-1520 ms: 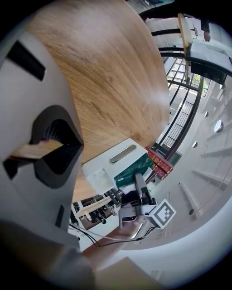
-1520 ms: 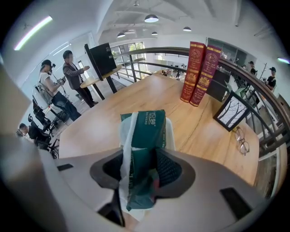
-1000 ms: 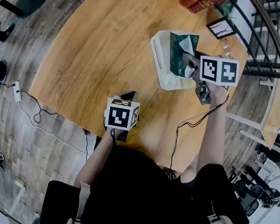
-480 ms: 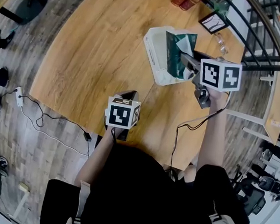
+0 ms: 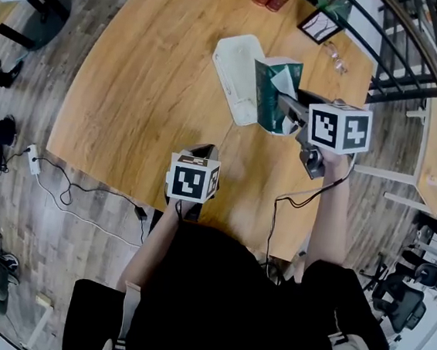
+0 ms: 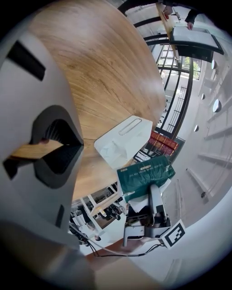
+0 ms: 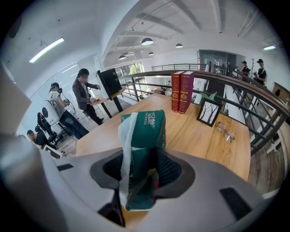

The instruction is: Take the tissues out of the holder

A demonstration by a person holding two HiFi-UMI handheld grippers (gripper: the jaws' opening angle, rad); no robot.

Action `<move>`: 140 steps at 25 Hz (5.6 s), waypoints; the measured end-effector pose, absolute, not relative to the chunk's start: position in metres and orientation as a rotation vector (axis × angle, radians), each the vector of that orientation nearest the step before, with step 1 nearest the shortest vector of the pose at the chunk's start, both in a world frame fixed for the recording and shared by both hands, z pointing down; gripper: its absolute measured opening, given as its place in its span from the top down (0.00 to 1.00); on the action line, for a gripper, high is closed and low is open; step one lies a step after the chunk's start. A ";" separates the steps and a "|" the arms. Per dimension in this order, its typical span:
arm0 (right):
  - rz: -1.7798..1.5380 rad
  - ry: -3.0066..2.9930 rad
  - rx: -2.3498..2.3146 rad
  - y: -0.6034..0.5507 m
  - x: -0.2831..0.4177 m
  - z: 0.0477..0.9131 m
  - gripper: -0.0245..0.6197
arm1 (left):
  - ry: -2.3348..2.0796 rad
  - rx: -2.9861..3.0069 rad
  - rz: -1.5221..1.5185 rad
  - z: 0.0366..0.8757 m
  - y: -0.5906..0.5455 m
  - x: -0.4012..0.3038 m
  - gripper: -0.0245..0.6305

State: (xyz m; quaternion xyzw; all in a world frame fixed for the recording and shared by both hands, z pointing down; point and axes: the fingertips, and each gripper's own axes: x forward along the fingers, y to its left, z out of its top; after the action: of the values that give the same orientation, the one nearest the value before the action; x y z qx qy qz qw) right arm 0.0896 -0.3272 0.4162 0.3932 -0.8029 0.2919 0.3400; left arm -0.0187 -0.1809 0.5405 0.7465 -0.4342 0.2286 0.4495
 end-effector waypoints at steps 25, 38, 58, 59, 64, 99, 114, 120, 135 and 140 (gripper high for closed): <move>0.919 -2.042 1.037 -0.220 0.153 0.458 0.68 | -1.112 1.886 0.622 0.532 -0.143 0.011 0.95; 1.021 -1.973 1.024 -0.175 0.176 0.503 0.68 | -1.114 1.911 0.650 0.531 -0.126 0.030 0.95; 1.046 -1.828 0.990 -0.150 0.196 0.565 0.68 | -1.132 1.891 0.665 0.536 -0.107 0.034 0.95; 1.040 -1.822 0.987 -0.150 0.196 0.567 0.68 | -1.132 1.890 0.665 0.536 -0.107 0.034 0.95; 1.033 -1.808 0.971 -0.152 0.193 0.575 0.68 | -1.137 1.885 0.664 0.537 -0.106 0.034 0.95; 0.791 -2.144 1.067 -0.145 0.172 0.547 0.54 | -1.139 1.874 0.701 0.543 -0.100 0.044 0.95; 0.632 -2.350 1.532 -0.118 0.212 0.449 0.84 | -1.125 1.955 0.719 0.530 -0.102 0.058 0.95; 0.663 -2.343 1.584 -0.102 0.217 0.444 0.84 | -1.102 1.996 0.730 0.526 -0.103 0.067 0.95; 0.762 -2.187 1.710 -0.059 0.233 0.465 0.94 | -0.978 2.089 0.752 0.521 -0.092 0.097 0.95; 0.907 -2.122 1.708 -0.047 0.234 0.484 0.95 | -0.955 2.112 0.773 0.523 -0.083 0.103 0.95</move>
State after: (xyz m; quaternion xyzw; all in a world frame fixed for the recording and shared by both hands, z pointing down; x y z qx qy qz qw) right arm 0.2337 -0.0472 0.4840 0.5896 -0.7323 0.3130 0.1348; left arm 0.1026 -0.0835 0.5228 0.8123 -0.3672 0.2973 0.3421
